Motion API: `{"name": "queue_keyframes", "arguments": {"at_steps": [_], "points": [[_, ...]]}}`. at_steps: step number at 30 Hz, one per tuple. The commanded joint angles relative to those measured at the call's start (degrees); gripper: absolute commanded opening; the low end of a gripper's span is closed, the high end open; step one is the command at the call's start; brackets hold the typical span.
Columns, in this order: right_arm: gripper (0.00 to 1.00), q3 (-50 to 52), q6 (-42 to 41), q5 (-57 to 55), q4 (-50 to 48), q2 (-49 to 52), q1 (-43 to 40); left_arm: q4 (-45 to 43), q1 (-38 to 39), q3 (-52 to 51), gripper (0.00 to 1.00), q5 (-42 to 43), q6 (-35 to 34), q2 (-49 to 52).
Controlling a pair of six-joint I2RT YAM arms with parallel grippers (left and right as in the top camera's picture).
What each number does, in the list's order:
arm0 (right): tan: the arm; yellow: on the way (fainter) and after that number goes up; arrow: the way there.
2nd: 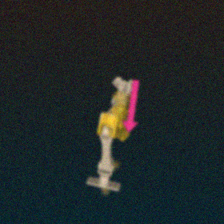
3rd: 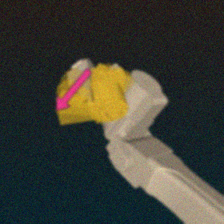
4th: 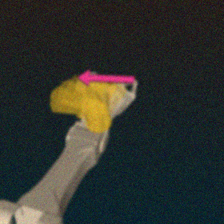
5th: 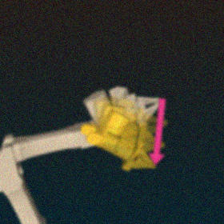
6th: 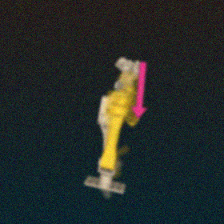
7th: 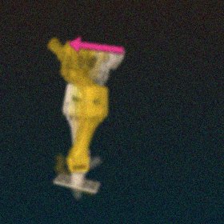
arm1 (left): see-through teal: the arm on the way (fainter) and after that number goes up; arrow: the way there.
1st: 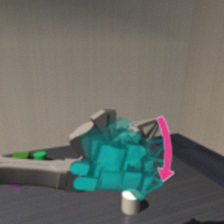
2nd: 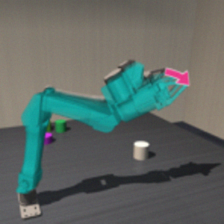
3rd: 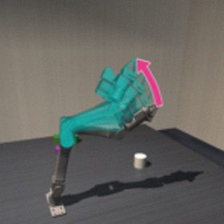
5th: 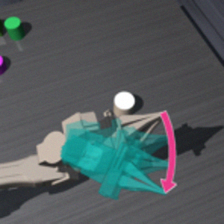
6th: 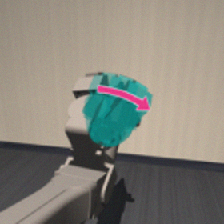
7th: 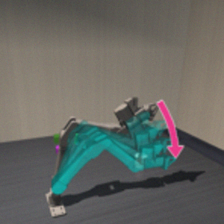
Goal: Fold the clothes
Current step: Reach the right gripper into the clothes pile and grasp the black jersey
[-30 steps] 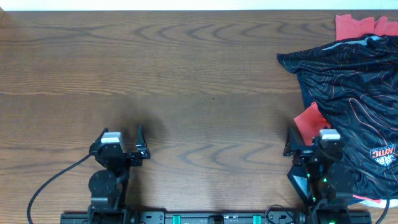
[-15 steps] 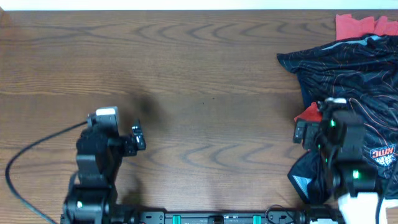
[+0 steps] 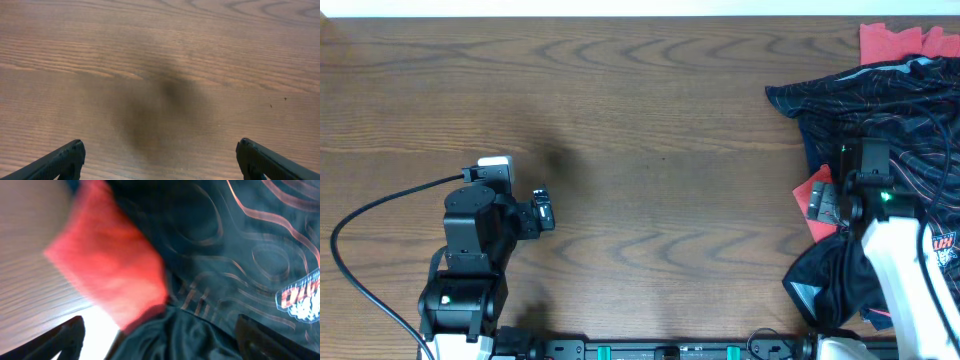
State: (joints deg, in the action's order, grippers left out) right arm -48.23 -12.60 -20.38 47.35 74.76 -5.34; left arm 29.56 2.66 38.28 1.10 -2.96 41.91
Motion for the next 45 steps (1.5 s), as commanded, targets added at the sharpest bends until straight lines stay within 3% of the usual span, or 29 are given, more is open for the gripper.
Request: {"name": "queue_keyframes", "arguments": {"at_steps": [1,8,18,23,30,34,38,42,45], "points": [[0.88,-0.6,-5.9,-4.5,0.2,5.5,-2.4,-0.1,-0.3,1.3,0.98,-0.1,-0.3,0.0],[0.65,-0.6,-7.4,-4.7,0.2,14.6,-6.1,-0.1,-0.3,1.3,0.98,-0.1,-0.3,-0.1],[0.61,-2.1,-7.7,-4.7,1.6,12.7,-7.7,-0.1,-0.3,1.3,0.98,-0.1,-0.3,0.0],[0.44,-2.8,-7.7,-4.7,2.0,10.1,-7.7,-0.1,-0.3,1.3,0.98,-0.1,-0.3,0.0],[0.42,-2.7,-7.8,-4.6,2.4,9.7,-7.7,-0.1,-0.3,1.3,0.98,-0.1,-0.3,0.0],[0.28,-2.7,-7.8,-3.2,2.4,9.7,-7.7,-0.1,-0.3,1.3,0.98,-0.1,-0.3,0.0],[0.01,-2.7,-7.7,-1.2,2.5,9.7,-7.7,-0.1,-0.3,1.3,0.98,-0.1,-0.3,-0.1],[0.01,-3.3,-6.8,4.6,2.5,9.4,-7.7,-0.1,-0.3,1.3,0.98,-0.1,-0.3,-0.1],[0.01,-7.6,1.0,15.9,3.3,8.2,-7.6,-0.1,-0.3,1.3,0.98,-0.1,-0.3,-0.1]]}}
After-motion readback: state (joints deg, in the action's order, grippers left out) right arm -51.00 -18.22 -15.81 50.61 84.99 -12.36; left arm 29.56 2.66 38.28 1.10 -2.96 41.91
